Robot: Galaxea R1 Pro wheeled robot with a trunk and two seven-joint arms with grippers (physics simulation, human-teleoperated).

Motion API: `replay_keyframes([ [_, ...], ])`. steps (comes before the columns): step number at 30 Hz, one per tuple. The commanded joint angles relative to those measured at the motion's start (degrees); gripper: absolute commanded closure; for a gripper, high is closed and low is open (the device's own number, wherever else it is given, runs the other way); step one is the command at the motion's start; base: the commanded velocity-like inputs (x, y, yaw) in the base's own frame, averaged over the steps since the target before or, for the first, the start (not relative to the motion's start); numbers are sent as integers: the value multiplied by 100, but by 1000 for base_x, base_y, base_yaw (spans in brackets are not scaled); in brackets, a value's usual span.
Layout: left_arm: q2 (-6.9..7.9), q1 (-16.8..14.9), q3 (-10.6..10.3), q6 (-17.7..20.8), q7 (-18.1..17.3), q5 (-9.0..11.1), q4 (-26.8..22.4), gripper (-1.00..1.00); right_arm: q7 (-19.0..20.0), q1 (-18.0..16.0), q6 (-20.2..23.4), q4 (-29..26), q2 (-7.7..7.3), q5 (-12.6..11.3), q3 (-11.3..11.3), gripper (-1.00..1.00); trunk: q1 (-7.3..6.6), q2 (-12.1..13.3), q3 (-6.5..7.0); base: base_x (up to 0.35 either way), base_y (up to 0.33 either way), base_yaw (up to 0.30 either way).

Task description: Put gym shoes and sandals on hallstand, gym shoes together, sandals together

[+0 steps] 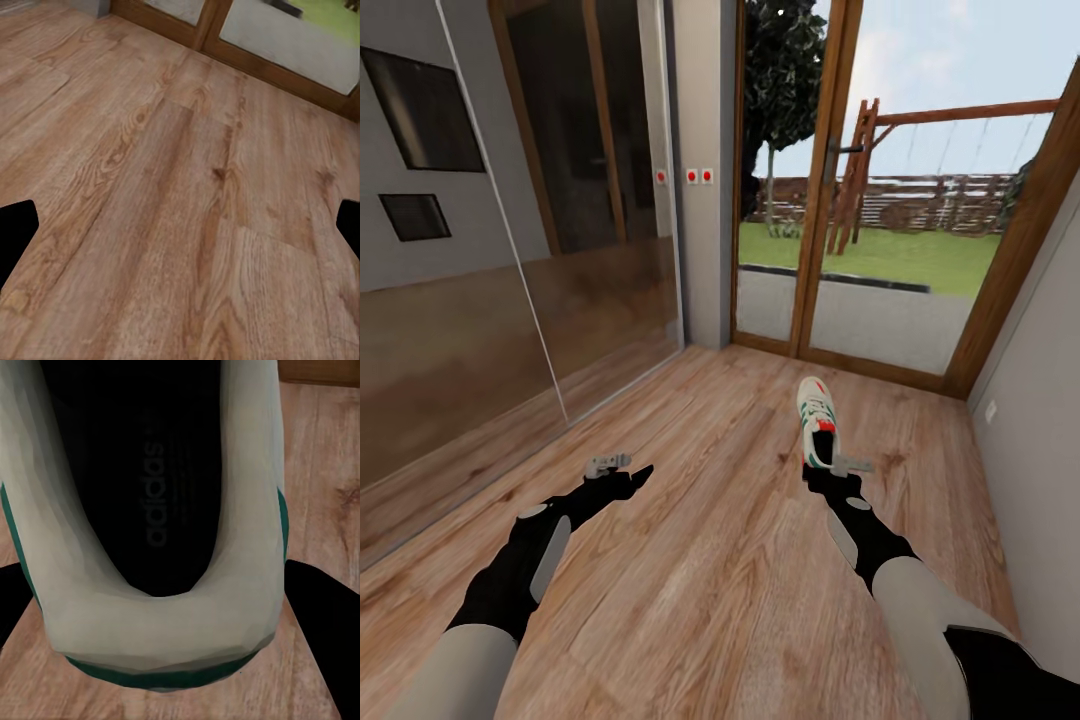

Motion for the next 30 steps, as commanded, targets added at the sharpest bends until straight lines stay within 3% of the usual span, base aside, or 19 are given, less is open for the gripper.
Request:
replay_keyframes([
  [1,-2,-2,8,54,-17,57,-3,-100,-7,-4,-20,4,4,9,-20,100,1,-2,-5,286,0,0],
  [10,-5,-2,5,54,-17,57,-3,-100,-16,-4,-20,-6,4,10,-19,100,1,-2,13,298,0,174],
  [30,-5,-2,5,54,-17,57,-3,-100,-16,-4,-20,3,4,10,-19,100,1,-2,99,12,0,278],
])
